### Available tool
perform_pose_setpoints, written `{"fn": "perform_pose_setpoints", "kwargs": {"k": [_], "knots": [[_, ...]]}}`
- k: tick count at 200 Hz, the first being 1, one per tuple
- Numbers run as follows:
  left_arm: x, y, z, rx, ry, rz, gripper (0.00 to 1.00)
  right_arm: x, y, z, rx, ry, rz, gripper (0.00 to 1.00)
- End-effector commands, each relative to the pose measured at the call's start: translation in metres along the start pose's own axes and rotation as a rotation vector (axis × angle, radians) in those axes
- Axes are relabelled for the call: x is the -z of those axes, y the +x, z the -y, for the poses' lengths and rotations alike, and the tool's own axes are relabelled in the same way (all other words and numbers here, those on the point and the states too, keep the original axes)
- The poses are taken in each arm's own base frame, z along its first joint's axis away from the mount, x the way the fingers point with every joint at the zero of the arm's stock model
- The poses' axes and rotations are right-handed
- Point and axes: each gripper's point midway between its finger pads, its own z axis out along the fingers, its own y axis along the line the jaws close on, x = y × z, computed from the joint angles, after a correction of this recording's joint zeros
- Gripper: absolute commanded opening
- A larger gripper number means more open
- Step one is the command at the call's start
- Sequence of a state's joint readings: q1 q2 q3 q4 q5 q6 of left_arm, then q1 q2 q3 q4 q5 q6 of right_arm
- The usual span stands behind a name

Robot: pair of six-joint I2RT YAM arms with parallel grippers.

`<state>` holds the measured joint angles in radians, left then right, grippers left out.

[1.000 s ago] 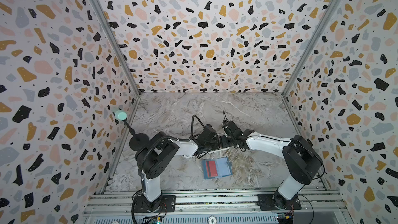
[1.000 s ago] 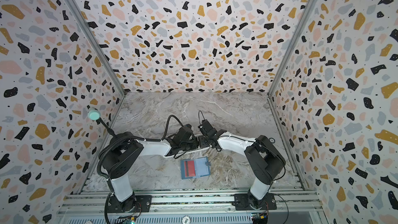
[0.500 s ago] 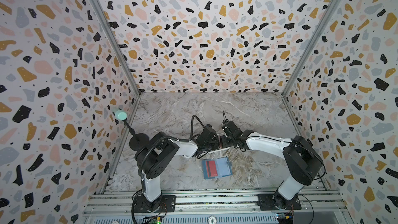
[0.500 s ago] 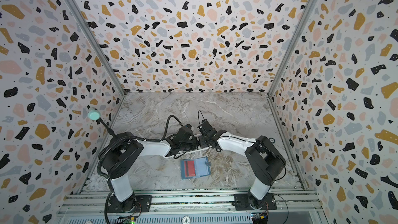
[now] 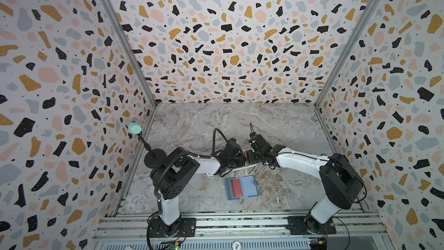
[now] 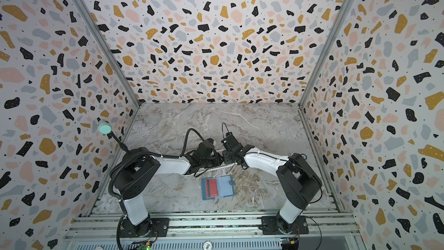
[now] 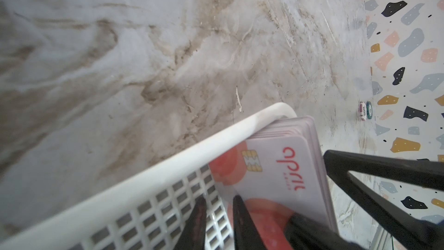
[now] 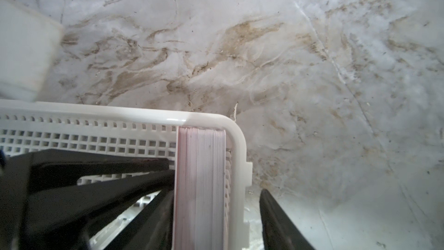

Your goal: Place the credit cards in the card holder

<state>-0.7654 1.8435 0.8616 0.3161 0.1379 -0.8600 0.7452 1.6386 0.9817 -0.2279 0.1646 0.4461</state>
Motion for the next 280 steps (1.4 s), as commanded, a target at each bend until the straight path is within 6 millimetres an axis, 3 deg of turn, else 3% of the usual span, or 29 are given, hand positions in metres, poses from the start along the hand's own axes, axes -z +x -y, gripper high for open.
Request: {"fn": "perform_pose_setpoints", "kwargs": {"k": [1, 31, 92, 186, 242, 280], "knots": [[-0.007, 0.031, -0.038, 0.028, -0.104, -0.098, 0.27, 0.013, -0.003, 0.005, 0.007, 0.010, 0.016, 0.56], [-0.008, 0.033, -0.039, 0.030, -0.105, -0.106, 0.27, 0.020, -0.005, 0.000, 0.014, -0.009, 0.030, 0.54], [-0.012, 0.028, -0.033, 0.028, -0.079, -0.090, 0.27, 0.021, 0.002, -0.016, 0.031, -0.050, 0.024, 0.37], [-0.014, 0.030, -0.033, 0.032, -0.073, -0.094, 0.27, 0.014, 0.008, -0.019, 0.034, -0.042, 0.011, 0.10], [-0.013, 0.029, -0.032, 0.032, -0.071, -0.092, 0.27, 0.014, 0.008, -0.022, 0.037, -0.038, 0.012, 0.00], [0.000, 0.024, -0.038, 0.019, -0.113, -0.081, 0.27, 0.017, 0.006, -0.023, 0.037, -0.031, 0.018, 0.00]]}}
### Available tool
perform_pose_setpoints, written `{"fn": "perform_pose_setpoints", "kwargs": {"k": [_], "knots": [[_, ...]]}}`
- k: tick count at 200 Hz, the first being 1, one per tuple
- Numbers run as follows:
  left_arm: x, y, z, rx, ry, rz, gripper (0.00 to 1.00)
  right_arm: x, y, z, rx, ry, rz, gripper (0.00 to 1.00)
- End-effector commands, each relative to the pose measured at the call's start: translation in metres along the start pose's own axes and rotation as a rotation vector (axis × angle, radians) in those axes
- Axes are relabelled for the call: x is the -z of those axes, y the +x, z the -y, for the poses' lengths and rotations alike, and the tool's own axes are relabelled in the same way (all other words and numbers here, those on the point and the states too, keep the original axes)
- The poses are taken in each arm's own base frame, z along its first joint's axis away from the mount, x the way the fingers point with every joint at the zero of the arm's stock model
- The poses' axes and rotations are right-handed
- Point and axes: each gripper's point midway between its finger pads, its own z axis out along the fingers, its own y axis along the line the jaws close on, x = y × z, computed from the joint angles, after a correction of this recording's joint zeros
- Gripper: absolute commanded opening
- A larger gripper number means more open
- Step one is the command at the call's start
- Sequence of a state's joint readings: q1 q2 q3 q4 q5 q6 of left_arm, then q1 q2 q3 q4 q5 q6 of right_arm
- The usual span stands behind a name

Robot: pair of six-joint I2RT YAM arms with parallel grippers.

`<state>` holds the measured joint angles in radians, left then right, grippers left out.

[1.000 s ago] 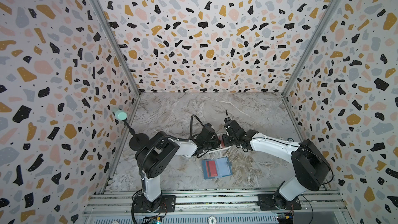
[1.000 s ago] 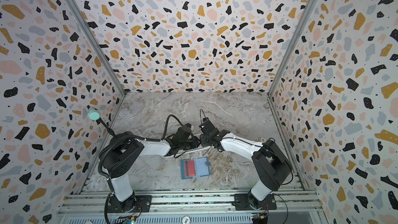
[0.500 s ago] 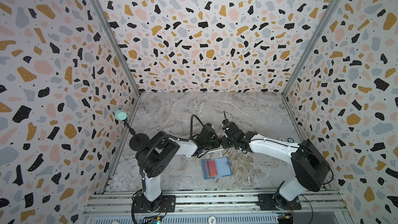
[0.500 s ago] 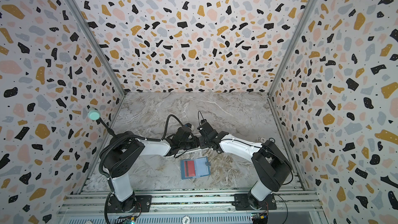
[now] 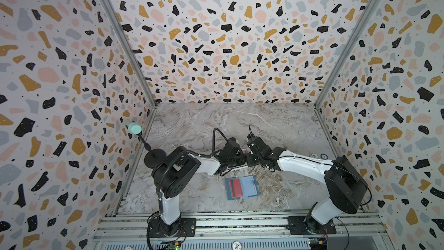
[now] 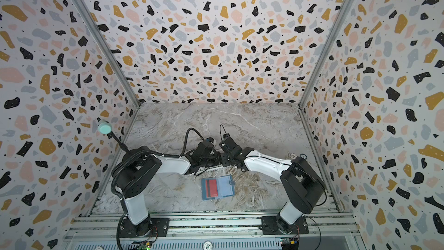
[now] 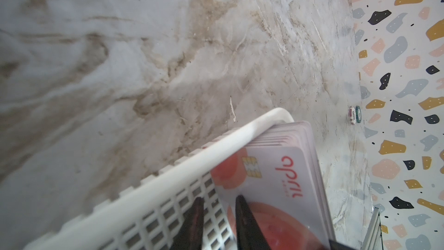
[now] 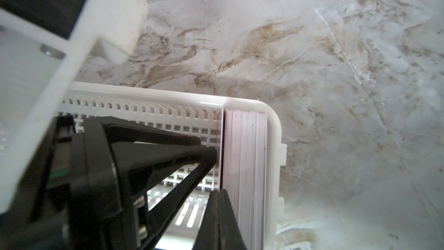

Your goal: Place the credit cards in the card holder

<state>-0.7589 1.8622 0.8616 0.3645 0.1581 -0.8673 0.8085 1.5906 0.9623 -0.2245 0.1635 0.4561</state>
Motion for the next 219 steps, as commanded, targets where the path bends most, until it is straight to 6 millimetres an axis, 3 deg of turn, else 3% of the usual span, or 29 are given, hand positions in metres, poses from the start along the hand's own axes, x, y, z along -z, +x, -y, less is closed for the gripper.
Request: {"fn": "perform_pose_setpoints", "kwargs": {"k": [1, 78, 155, 194, 219], "knots": [[0.006, 0.027, -0.042, 0.011, -0.147, -0.089, 0.27, 0.002, 0.002, 0.000, 0.001, 0.018, -0.005, 0.00], [0.014, 0.030, -0.056, 0.029, -0.160, -0.093, 0.26, -0.007, 0.003, -0.013, 0.022, 0.000, -0.019, 0.00], [0.012, 0.032, -0.056, 0.036, -0.151, -0.100, 0.26, -0.017, 0.010, -0.013, 0.031, 0.004, -0.049, 0.16], [0.015, 0.031, -0.054, 0.029, -0.147, -0.094, 0.26, -0.009, 0.000, -0.013, 0.022, 0.011, -0.012, 0.06], [0.020, 0.024, -0.049, 0.019, -0.140, -0.071, 0.26, 0.009, -0.016, -0.012, 0.007, 0.016, 0.038, 0.03]]}}
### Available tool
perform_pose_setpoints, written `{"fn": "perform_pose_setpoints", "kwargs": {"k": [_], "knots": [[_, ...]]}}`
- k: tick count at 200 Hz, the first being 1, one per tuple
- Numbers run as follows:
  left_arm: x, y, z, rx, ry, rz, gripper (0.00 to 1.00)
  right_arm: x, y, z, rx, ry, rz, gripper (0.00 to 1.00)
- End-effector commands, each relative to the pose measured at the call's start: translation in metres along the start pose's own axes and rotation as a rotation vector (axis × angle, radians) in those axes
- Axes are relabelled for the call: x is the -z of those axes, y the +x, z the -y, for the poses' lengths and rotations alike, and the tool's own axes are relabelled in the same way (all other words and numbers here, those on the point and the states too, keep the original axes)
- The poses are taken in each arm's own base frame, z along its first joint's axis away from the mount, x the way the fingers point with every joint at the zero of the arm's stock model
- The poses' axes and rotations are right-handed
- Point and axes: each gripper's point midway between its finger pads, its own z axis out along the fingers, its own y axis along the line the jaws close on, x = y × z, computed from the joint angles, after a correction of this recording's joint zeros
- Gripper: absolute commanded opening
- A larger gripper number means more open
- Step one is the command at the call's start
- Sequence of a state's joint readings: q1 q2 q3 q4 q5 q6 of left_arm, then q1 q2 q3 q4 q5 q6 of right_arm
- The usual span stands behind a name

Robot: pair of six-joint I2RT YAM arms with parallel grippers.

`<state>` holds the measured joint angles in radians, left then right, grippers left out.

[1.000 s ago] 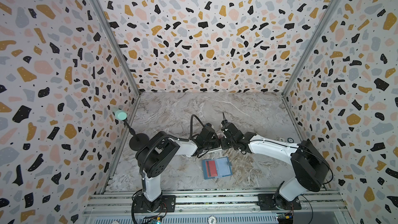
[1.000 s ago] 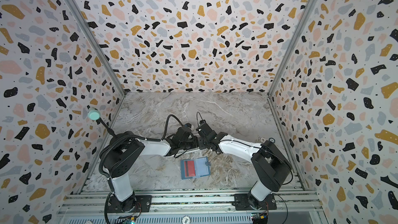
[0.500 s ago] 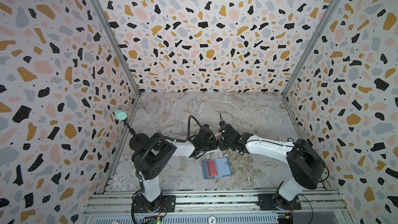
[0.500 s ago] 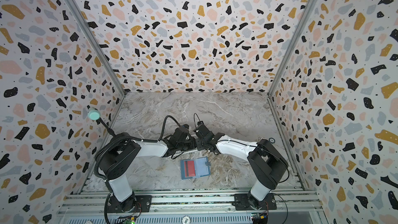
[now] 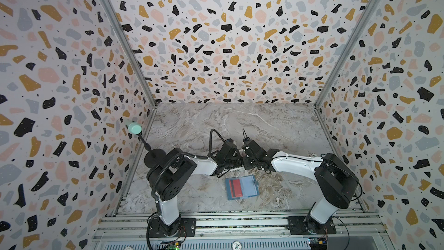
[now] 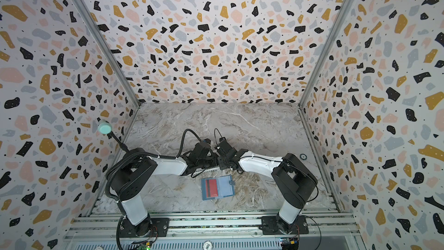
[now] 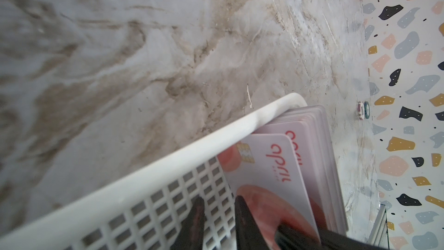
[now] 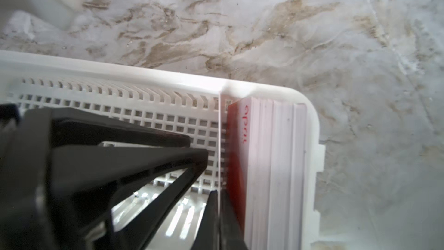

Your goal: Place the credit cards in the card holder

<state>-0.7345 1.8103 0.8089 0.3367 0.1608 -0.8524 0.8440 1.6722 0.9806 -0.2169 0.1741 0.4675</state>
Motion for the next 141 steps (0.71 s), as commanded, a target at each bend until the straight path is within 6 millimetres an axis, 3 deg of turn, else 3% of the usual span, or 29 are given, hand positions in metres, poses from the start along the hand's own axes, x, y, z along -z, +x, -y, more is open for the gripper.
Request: {"fn": "perform_pose_setpoints", "kwargs": {"k": [1, 49, 92, 141], "knots": [[0.006, 0.021, -0.034, 0.013, -0.111, -0.065, 0.26, 0.031, -0.030, 0.000, -0.022, 0.004, 0.090, 0.03], [0.030, 0.004, -0.011, -0.017, -0.067, -0.014, 0.27, 0.074, -0.048, 0.000, -0.046, -0.040, 0.169, 0.02], [0.077, -0.011, 0.025, -0.039, 0.070, 0.073, 0.30, 0.113, -0.054, 0.004, -0.097, -0.113, 0.250, 0.00], [0.131, -0.010, 0.066, -0.022, 0.306, 0.186, 0.33, 0.155, -0.048, 0.010, -0.186, -0.273, 0.342, 0.00]]}}
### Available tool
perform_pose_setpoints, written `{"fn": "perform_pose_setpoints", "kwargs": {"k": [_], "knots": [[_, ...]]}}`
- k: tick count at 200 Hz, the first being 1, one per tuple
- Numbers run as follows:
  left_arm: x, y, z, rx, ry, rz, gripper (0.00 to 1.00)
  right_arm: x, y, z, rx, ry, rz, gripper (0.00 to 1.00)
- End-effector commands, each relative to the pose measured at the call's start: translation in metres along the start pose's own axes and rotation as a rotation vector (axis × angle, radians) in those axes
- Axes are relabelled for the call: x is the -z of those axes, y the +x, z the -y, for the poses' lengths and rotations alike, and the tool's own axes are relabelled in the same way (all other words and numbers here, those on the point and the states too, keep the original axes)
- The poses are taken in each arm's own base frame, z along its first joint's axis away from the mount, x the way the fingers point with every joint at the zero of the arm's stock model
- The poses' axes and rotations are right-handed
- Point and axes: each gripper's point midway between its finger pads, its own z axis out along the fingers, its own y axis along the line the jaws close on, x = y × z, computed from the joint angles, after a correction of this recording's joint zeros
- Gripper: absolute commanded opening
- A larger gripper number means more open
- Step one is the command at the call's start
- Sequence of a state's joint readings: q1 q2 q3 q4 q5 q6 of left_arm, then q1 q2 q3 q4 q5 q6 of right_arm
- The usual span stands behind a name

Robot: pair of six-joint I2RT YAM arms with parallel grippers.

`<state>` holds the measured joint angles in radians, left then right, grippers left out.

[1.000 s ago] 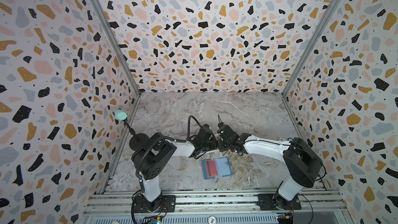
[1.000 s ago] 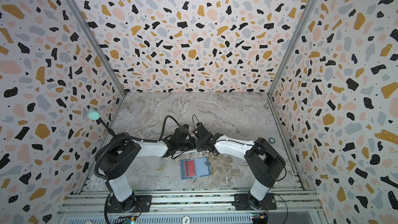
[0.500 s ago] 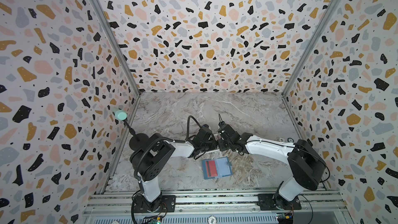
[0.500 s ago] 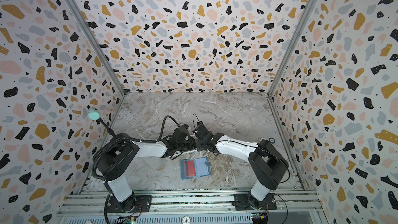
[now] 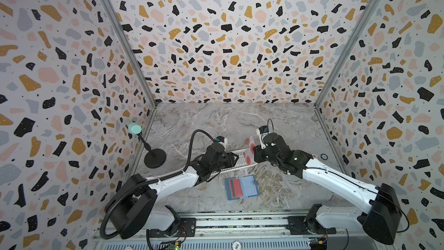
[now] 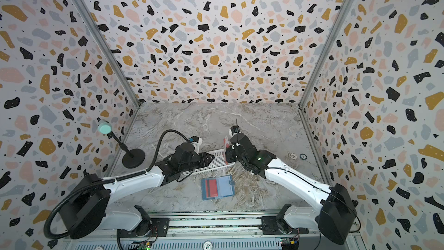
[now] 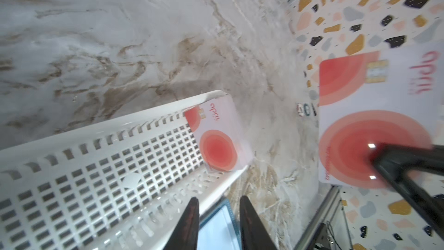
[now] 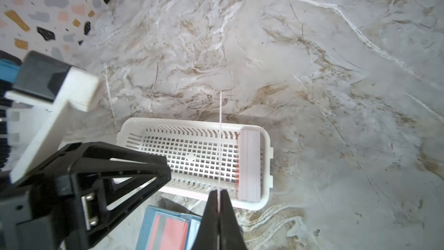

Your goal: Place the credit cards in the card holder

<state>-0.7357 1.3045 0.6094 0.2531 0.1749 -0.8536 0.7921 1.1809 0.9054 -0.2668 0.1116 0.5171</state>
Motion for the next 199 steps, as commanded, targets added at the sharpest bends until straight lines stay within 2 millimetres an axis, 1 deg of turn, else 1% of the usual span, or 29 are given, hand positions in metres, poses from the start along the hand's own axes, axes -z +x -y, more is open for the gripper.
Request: {"fn": "perform_pose_setpoints", "kwargs": {"k": [1, 22, 33, 38, 51, 54, 56, 66, 91, 119, 139, 178, 199], "knots": [[0.017, -0.003, 0.028, 0.021, 0.139, 0.051, 0.33, 0.019, -0.001, -0.006, -0.061, -0.094, 0.030, 0.00], [0.032, 0.001, 0.051, 0.038, 0.253, 0.093, 0.33, 0.038, -0.002, -0.009, -0.092, -0.157, 0.069, 0.00], [0.037, 0.006, 0.059, 0.053, 0.306, 0.102, 0.33, 0.048, -0.003, -0.012, -0.109, -0.198, 0.088, 0.00], [0.041, 0.006, 0.067, 0.057, 0.347, 0.115, 0.33, 0.052, -0.003, -0.013, -0.120, -0.215, 0.095, 0.00], [0.050, 0.009, 0.076, 0.086, 0.427, 0.139, 0.33, 0.066, -0.005, -0.017, -0.148, -0.270, 0.126, 0.00], [0.052, 0.011, 0.076, 0.092, 0.438, 0.142, 0.33, 0.069, -0.005, -0.018, -0.156, -0.286, 0.131, 0.00], [0.055, 0.010, 0.080, 0.095, 0.461, 0.150, 0.33, 0.072, -0.006, -0.019, -0.161, -0.298, 0.139, 0.00], [0.062, 0.012, 0.086, 0.109, 0.520, 0.167, 0.33, 0.081, -0.008, -0.023, -0.184, -0.353, 0.163, 0.00], [0.074, 0.015, 0.104, 0.111, 0.615, 0.181, 0.34, 0.102, -0.012, -0.031, -0.230, -0.484, 0.207, 0.00], [0.090, 0.010, 0.129, 0.125, 0.744, 0.203, 0.34, 0.116, -0.012, -0.040, -0.241, -0.584, 0.222, 0.00], [0.099, 0.009, 0.144, 0.113, 0.813, 0.199, 0.35, 0.125, -0.011, -0.047, -0.239, -0.646, 0.211, 0.00], [0.114, 0.007, 0.160, 0.115, 0.916, 0.190, 0.34, 0.143, -0.010, -0.064, -0.232, -0.783, 0.199, 0.00], [0.121, 0.006, 0.165, 0.128, 0.959, 0.193, 0.33, 0.148, -0.008, -0.070, -0.241, -0.835, 0.190, 0.00]]}}
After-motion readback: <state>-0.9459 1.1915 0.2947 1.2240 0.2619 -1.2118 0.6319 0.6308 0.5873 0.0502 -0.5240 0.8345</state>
